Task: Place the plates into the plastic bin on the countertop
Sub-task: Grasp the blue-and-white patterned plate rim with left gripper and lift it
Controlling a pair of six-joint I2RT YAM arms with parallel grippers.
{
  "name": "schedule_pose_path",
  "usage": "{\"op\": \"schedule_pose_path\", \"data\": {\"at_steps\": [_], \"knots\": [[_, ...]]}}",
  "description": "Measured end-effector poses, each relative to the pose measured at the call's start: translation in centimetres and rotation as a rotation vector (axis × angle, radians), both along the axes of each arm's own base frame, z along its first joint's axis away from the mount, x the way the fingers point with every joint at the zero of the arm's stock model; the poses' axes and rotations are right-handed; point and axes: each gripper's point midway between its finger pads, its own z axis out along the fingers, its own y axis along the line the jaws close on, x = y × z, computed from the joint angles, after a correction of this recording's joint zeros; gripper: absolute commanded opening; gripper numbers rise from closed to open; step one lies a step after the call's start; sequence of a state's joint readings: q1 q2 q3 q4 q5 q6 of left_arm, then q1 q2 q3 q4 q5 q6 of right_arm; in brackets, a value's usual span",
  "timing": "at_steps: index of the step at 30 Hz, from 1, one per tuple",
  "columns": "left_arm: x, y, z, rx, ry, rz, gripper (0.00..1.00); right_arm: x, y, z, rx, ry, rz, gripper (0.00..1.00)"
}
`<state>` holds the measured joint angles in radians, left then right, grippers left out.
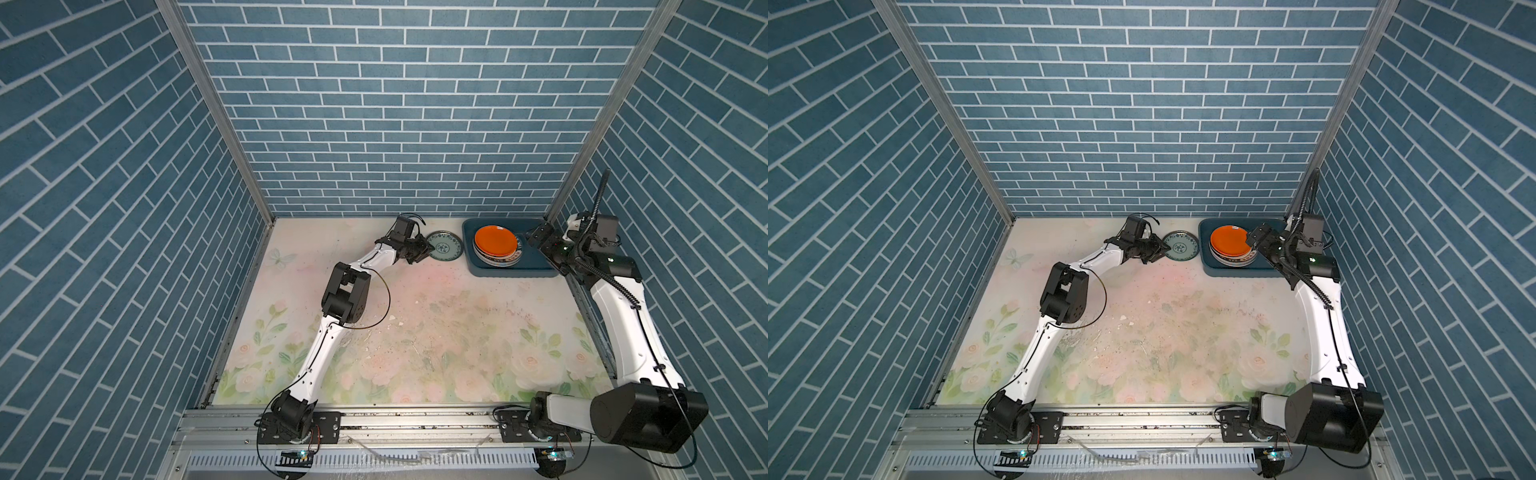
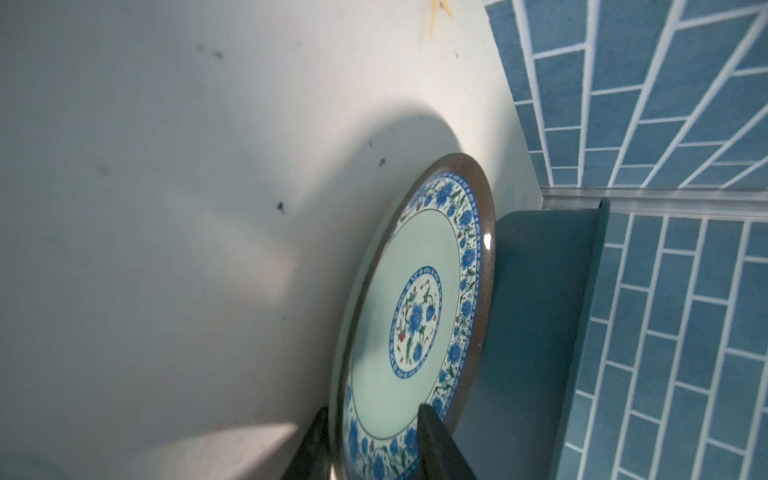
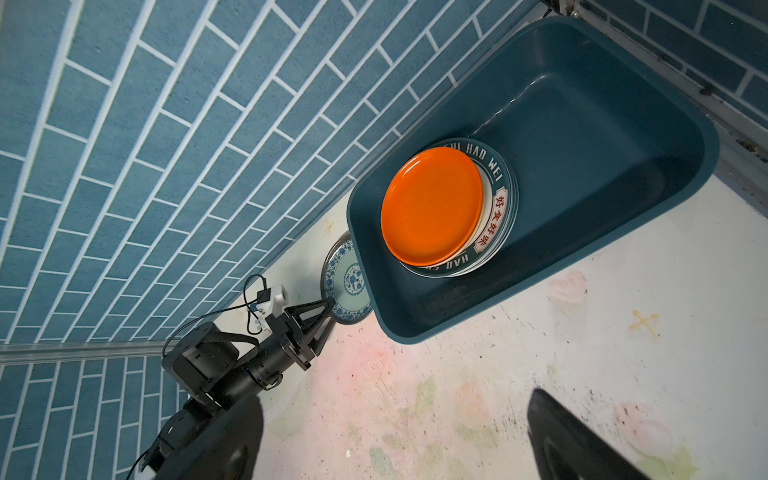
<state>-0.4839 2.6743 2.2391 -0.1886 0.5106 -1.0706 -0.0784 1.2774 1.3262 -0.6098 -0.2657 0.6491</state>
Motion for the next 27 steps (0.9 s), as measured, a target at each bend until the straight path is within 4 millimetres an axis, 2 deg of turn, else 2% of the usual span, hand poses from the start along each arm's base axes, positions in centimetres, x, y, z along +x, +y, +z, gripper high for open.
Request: {"op": "schedule_pose_path", "data": {"at_steps": [5, 11, 22, 27], "knots": [[0.0, 0.3, -0.5, 0.013, 0.02, 0.024, 0.12, -0.1, -0.1, -0.1, -0.003, 0.005, -0.004, 0.99], [0.1, 0.5, -0.7, 0.01, 0.03, 0.04, 0.05, -0.1, -0.1, -0.4, -0.005, 0.01, -0.007, 0.99], [0.0, 1.0, -0.6, -0.016, 0.041, 0.066, 0.01, 0.1, -0.3, -1.5, -0.006, 0.018, -0.019, 0.99], [-1.1, 2.9, -0.3, -0.007, 0.07, 0.088, 0.0, 0.5, -0.3, -2.0, 0.013, 0.013, -0.028, 0.99]]}}
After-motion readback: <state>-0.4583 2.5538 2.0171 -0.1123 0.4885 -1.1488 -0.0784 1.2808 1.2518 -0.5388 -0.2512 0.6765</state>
